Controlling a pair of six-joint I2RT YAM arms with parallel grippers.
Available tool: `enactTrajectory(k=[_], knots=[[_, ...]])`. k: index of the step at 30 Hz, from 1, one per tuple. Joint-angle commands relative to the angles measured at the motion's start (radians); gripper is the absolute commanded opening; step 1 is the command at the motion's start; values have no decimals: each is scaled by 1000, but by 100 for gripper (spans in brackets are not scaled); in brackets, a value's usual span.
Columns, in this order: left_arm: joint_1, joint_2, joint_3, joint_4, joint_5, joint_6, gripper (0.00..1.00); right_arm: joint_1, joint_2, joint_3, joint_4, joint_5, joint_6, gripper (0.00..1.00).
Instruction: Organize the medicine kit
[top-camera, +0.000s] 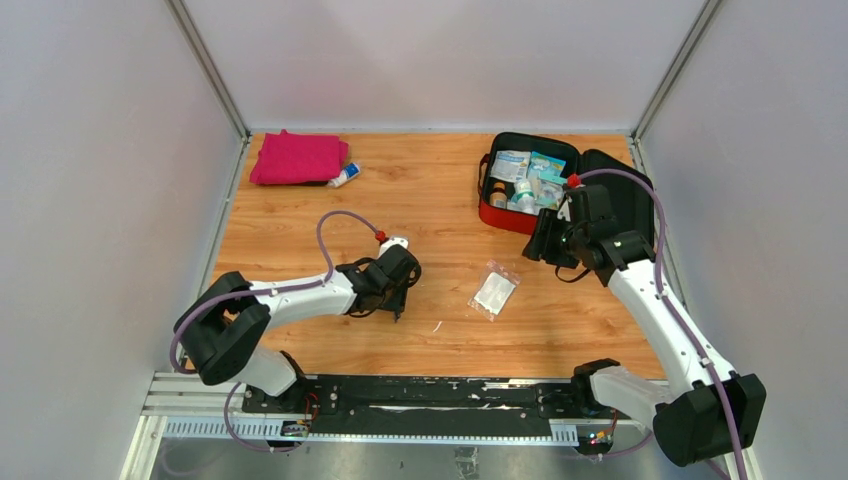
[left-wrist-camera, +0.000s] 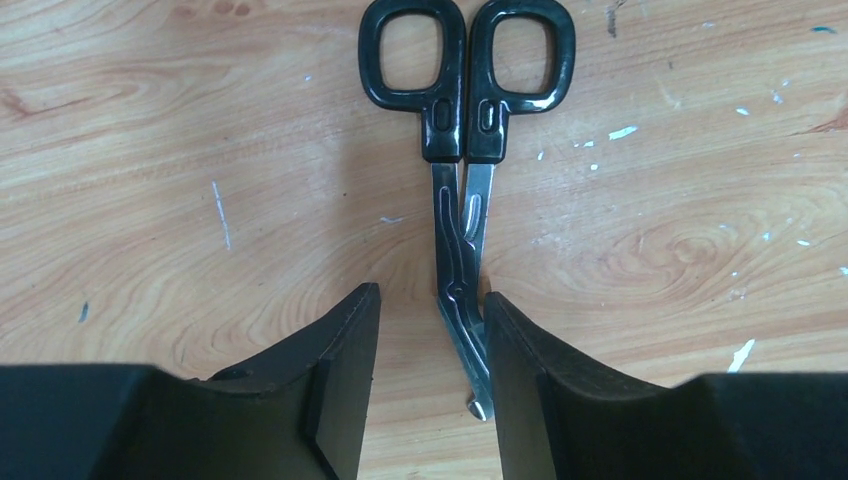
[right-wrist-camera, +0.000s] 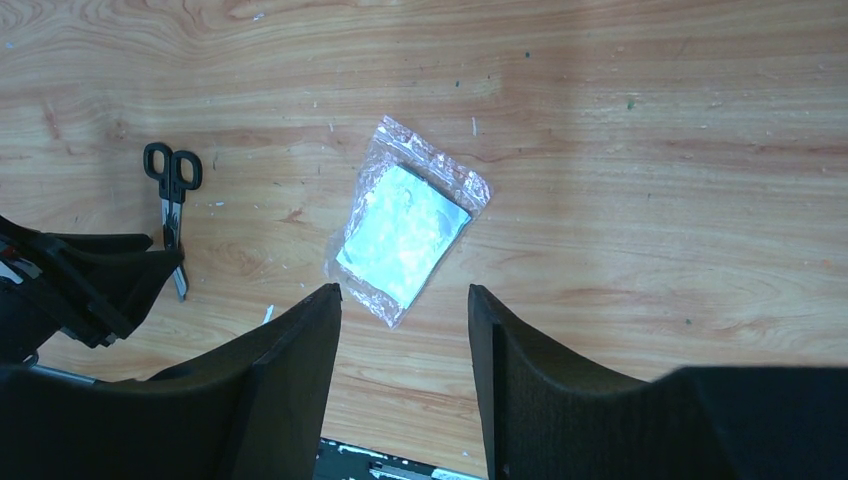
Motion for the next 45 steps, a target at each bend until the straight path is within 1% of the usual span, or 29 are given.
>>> enactTrajectory(k=[1,6,8,9,13,17,21,23,25,27,32,34,39,42,45], knots=[[-5,17,28,-95,-26,-2,49,12,-14,-21,-12,-11,18,55],[-11,30,15,-113,1,-57,49,12,-14,-28,-9,-12,20,55],[-17,39,3,-107,12,-80,48,13,-11,-28,-6,-15,20,55],[-20,46,-1,-104,16,-88,46,12,-10,-28,-6,-16,21,55],[-32,70,-11,-91,34,-101,33,12,-6,-28,-1,-22,24,55],[-36,78,-11,-86,37,-101,24,12,-7,-28,-1,-22,23,55],[-36,72,-15,-82,39,-100,18,12,-11,-31,0,-24,26,54],[-36,53,-23,-65,56,-93,15,16,-8,-31,7,-52,27,54],[-35,23,-38,-29,90,-86,14,48,1,-23,17,-79,29,54],[-37,-11,-54,8,126,-81,13,118,15,-16,29,-79,51,54],[-39,-63,-67,41,168,-78,11,297,63,-81,175,-63,202,55],[-40,-73,-71,49,183,-80,9,335,85,-120,250,-66,284,55],[-41,-97,-97,76,201,-93,9,393,140,-211,463,-77,486,55],[-42,-99,-104,80,204,-96,8,402,212,-218,526,-71,535,56],[-41,-100,-112,88,209,-97,8,403,293,-212,602,-98,555,57]])
